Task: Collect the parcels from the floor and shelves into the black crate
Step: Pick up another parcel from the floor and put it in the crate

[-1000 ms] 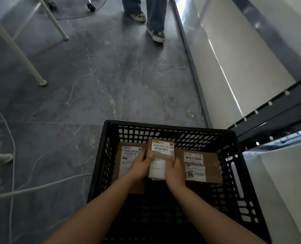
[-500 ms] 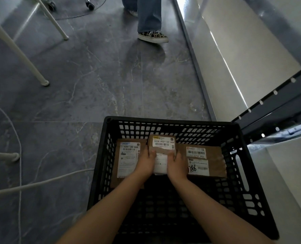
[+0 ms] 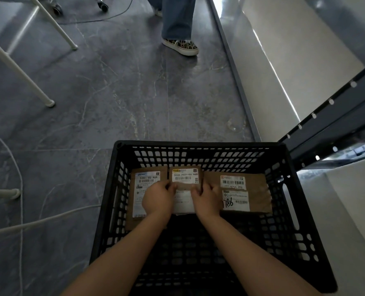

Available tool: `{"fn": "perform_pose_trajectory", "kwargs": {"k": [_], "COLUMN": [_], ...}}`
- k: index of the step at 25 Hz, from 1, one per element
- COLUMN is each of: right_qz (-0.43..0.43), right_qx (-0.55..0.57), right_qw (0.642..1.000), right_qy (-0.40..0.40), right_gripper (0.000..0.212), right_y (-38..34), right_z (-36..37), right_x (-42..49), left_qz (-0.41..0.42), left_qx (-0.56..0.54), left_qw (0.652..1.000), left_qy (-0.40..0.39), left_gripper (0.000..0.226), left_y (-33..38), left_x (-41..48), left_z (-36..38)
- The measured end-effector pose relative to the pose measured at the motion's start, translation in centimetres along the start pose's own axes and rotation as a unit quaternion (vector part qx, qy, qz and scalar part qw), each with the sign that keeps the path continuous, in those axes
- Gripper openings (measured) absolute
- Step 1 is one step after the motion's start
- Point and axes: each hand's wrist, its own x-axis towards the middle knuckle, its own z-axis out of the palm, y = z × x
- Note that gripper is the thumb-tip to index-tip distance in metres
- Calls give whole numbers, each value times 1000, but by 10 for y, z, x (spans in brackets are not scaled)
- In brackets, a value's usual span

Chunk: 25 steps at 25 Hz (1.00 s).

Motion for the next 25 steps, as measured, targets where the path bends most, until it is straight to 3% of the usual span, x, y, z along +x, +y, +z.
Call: {"fn": "perform_pose_trajectory", "kwargs": {"k": [6, 9, 12, 15, 20, 25], "right_qz": [-81, -162, -285, -343, -415, -467], "right_qx": [-93, -184, -290, -356, -348, -372], "right_qw": [992, 968, 908, 862, 832, 800], "right_qy": [41, 46, 104, 113, 124, 47], "right_gripper": [54, 51, 54, 62, 57, 71], "right_y": [6, 13, 24, 32, 44, 63], "right_z": [6, 4, 4, 10, 5, -10], "right_x": [0, 1, -1, 0, 10, 12], "left_qz": [103, 163, 182, 180, 185, 198], "left_qx": [-9, 92, 181, 218, 282, 300], "left_qw": [994, 980, 954, 945, 931, 924], "left_qy": [-19, -63, -156, -165, -142, -132], "left_gripper": [31, 72, 101, 100, 99, 99], "left_y": [-18, -29, -41, -43, -43, -47], "left_x": [-9, -11, -15, -15, -15, -13], "left_z": [15, 20, 30, 36, 38, 42]}}
